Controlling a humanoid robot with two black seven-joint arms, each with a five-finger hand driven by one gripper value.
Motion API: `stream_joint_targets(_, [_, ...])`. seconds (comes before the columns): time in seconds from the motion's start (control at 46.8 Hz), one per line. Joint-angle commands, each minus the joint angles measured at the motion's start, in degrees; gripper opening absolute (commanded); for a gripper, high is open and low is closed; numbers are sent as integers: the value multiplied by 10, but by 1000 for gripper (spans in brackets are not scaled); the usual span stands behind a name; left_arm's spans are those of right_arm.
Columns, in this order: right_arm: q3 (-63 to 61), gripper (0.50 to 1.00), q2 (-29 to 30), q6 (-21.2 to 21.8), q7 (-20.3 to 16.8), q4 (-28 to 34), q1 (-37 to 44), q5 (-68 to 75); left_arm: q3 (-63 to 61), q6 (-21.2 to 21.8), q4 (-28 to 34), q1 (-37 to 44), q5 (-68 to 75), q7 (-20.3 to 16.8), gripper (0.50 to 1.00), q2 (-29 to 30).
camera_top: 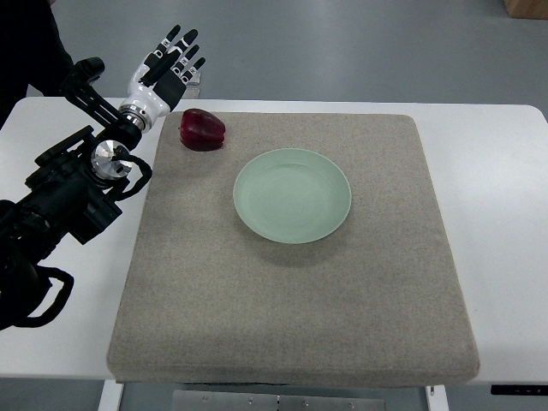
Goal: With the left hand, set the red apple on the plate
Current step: 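Raise the left hand and move it toward the red apple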
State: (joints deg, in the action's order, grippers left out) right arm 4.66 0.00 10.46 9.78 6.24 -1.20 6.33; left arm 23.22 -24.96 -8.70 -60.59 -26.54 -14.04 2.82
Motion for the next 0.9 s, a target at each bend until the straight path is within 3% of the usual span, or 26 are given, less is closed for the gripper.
stream_joint_targets(0.0, [0,964,0,0,0,0,0,0,0,1,0,-1,1,-1,994,0])
stream_joint_targets(0.877, [0,964,0,0,0,0,0,0,-2,0,1,4,1,-4,994,2])
